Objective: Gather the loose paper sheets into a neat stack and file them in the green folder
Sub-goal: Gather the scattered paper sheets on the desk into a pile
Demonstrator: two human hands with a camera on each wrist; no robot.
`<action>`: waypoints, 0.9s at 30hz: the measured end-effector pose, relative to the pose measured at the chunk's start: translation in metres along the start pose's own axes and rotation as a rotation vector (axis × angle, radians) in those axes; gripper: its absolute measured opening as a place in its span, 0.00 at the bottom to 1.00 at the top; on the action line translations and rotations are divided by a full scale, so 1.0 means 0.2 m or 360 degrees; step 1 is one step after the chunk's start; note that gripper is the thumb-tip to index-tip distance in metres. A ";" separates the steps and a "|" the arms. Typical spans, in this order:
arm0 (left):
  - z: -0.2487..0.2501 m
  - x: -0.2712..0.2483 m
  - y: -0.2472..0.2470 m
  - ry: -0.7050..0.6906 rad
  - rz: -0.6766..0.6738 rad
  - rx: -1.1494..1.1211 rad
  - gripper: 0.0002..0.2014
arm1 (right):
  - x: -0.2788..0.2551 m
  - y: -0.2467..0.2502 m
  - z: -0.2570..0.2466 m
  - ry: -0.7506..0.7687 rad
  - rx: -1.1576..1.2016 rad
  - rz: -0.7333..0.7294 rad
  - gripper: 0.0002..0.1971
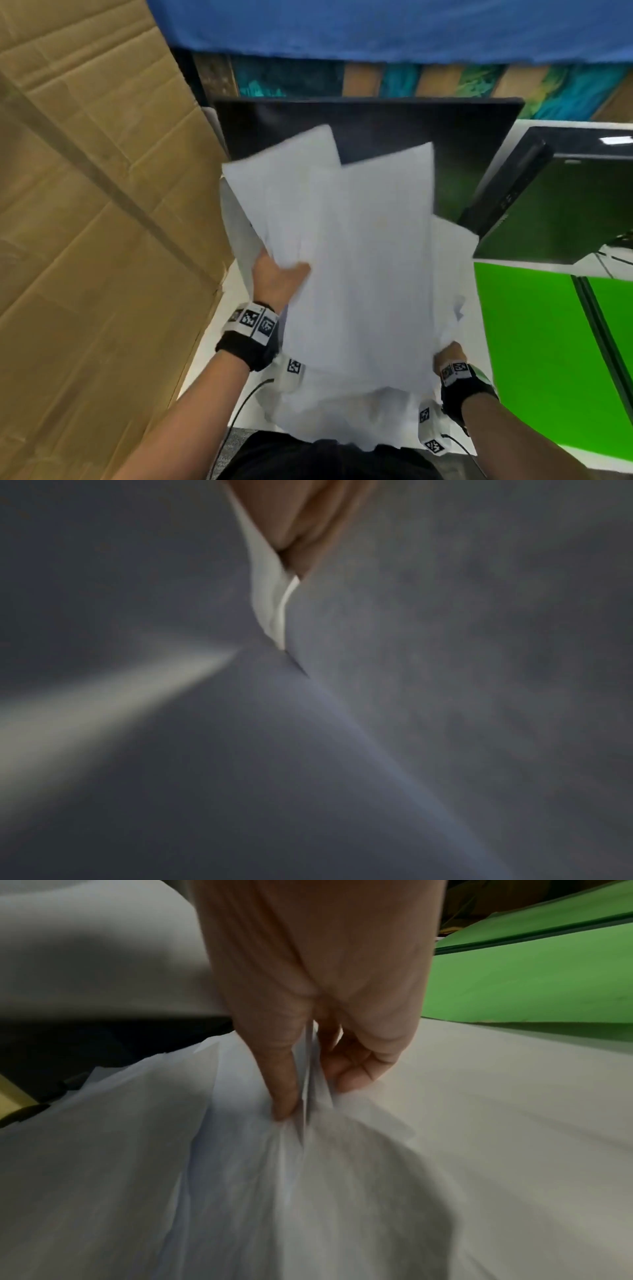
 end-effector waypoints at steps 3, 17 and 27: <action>-0.43 0.03 -0.06 0.0340 -0.0153 0.0306 0.24 | 0.08 -0.01 0.07 -0.0015 0.0130 -0.0104 0.24; -0.83 0.06 -0.26 0.0679 -0.0703 0.0825 0.24 | 0.06 -0.08 -0.09 0.0255 -0.0056 -0.0479 0.29; -0.93 0.32 0.25 0.1087 0.0142 0.1081 0.45 | 0.16 0.09 -0.05 0.0260 -0.0046 0.0026 0.16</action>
Point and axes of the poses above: each hand's wrist, its own x-axis towards the middle knuckle, its own y-axis out of the back of the hand, z = x × y, the point moved 6 cm from there along x, towards the middle knuckle
